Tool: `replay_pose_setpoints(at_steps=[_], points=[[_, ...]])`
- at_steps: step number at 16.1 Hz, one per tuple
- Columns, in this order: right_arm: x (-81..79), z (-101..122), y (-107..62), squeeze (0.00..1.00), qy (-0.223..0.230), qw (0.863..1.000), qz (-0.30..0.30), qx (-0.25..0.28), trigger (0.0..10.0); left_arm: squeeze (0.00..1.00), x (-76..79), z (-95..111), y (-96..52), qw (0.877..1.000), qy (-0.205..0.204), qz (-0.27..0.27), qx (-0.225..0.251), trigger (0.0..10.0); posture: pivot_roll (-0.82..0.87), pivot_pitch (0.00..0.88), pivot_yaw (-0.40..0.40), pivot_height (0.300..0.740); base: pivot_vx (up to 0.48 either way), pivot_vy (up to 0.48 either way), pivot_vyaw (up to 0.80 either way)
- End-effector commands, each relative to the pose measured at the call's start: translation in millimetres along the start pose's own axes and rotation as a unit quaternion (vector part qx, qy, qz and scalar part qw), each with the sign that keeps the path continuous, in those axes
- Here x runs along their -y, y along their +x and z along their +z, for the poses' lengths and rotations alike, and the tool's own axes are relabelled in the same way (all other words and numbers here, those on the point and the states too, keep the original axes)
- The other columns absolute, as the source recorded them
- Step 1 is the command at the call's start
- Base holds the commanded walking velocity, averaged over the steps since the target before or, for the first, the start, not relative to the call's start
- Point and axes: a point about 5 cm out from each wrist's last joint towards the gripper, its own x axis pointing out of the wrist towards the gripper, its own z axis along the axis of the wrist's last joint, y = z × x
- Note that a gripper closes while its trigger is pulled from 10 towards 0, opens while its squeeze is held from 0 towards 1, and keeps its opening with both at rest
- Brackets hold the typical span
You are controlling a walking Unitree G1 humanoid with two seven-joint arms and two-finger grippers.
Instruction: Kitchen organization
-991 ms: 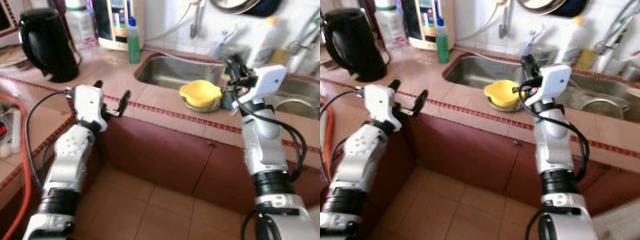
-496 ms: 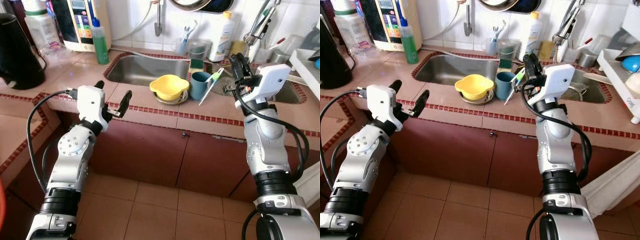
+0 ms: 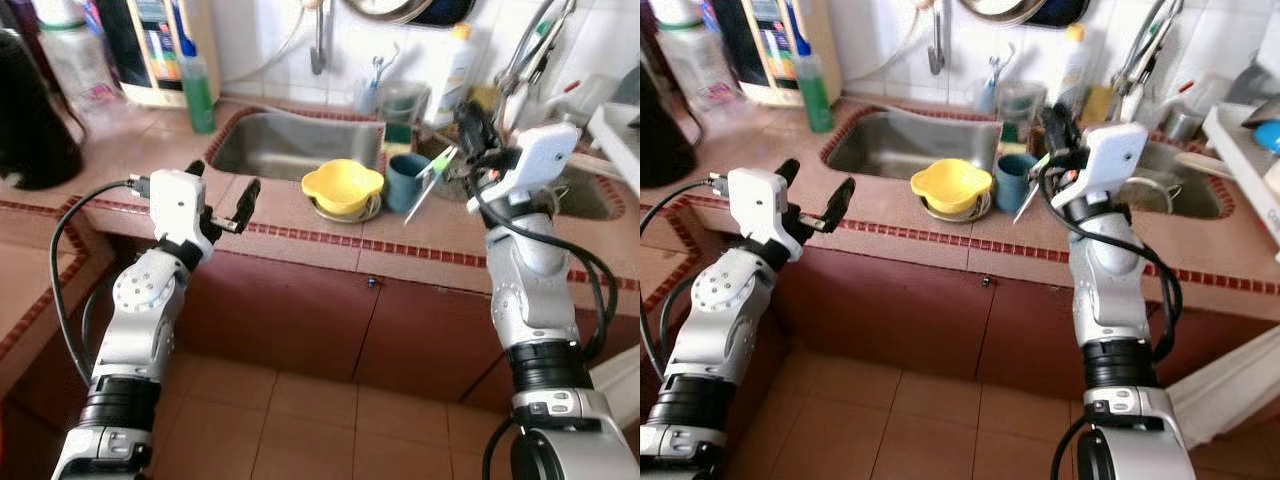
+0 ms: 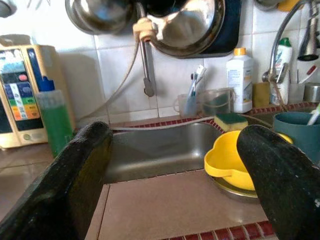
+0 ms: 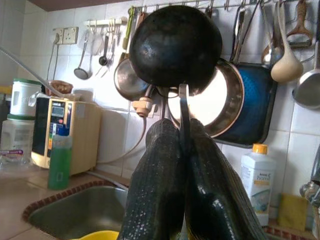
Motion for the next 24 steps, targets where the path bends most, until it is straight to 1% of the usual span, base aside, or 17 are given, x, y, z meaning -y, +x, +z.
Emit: replay_pose_setpoints(at_steps=[1,7,16,17,19,20,23,24], points=[[-0.6,4,1.8,0.00,0.000,1.000,0.005,0.007,10.0,0.00,-1.8,5,2.4,1.000,-0.001,0.004,0.005,10.0,-0.05,0.000,-0.004,0.740,0.364,0.000,0.00],[-2.5,5,2.5,0.00,0.004,1.000,0.018,0.006,10.0,0.00,-2.8,5,1.9,1.000,-0.004,0.011,0.006,10.0,-0.05,0.000,-0.008,0.740,0.366,0.000,0.00],[-12.9,6,3.8,0.00,0.016,0.998,0.062,0.003,10.0,0.00,-7.3,6,0.8,0.999,-0.018,0.028,0.012,10.0,-0.04,0.000,-0.018,0.740,0.365,0.000,0.00],[-14.4,6,4.0,0.00,0.017,0.998,0.067,0.001,10.0,0.00,-7.8,5,1.2,0.999,-0.020,0.032,0.007,10.0,-0.04,0.000,-0.022,0.740,0.296,0.000,0.00],[-14.7,6,3.8,0.00,0.018,0.997,0.070,0.000,10.0,0.00,-7.1,3,1.2,0.999,-0.023,0.031,0.005,10.0,-0.04,0.000,-0.021,0.740,0.000,0.000,0.00],[-14.9,5,3.7,0.00,0.018,0.997,0.071,-0.001,10.0,0.00,-7.7,0,0.9,0.999,-0.038,0.034,-0.002,10.0,-0.04,0.000,-0.020,0.740,0.000,0.000,0.00],[-15.9,5,2.9,0.00,0.020,0.997,0.072,-0.002,10.0,0.00,-7.8,-1,1.0,0.998,-0.045,0.031,-0.005,10.0,-0.04,0.000,-0.019,0.740,0.000,0.000,0.00],[-16.8,4,2.5,0.00,0.020,0.997,0.073,-0.002,10.0,0.00,-8.0,-1,1.0,0.998,-0.054,0.029,-0.005,10.0,-0.04,0.000,-0.017,0.740,0.000,0.000,0.00]])
